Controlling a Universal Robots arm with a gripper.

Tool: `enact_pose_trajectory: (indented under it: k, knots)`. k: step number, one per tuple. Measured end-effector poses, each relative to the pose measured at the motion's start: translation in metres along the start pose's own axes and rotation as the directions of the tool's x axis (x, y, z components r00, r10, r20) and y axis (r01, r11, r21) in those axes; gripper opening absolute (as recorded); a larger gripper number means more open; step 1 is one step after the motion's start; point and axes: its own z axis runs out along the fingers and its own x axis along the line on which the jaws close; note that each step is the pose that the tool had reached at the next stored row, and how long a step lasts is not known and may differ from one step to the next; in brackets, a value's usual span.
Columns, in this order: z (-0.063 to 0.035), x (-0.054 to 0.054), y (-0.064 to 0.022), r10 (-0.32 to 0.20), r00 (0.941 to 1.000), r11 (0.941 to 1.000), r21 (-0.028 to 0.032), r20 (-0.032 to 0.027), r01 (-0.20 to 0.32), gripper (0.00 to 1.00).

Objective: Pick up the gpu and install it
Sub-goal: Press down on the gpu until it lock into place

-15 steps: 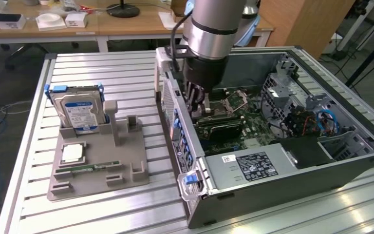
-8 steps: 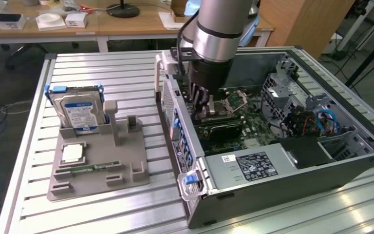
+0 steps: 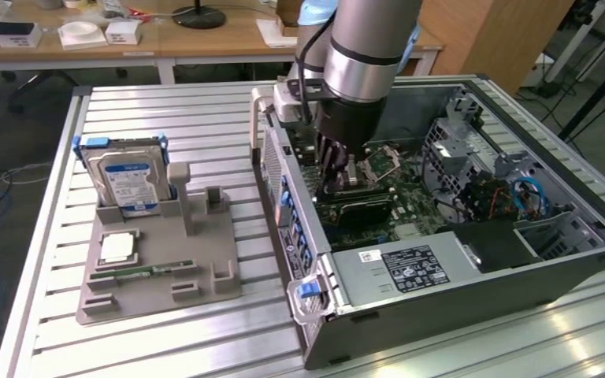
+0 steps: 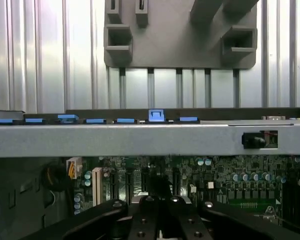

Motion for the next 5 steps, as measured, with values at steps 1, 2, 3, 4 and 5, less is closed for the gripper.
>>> enact_pose_trajectory:
  k: [1, 2, 3, 4, 5]
  knots:
    - [0.0001, 0.0000, 0.0000, 0.000, 1.0000, 1.0000, 0.0000, 0.0002, 0.000, 0.11]
    - [0.0000, 0.0000, 0.0000, 0.000, 1.0000, 1.0000, -0.0001, 0.0003, 0.000, 0.11]
    - [0.0000, 0.0000, 0.0000, 0.000, 1.0000, 1.0000, 0.0000, 0.0004, 0.000, 0.11]
    - [0.0000, 0.0000, 0.0000, 0.000, 1.0000, 1.0000, -0.0001, 0.0006, 0.000, 0.11]
    - [0.0000, 0.0000, 0.0000, 0.000, 1.0000, 1.0000, -0.0001, 0.0006, 0.000, 0.11]
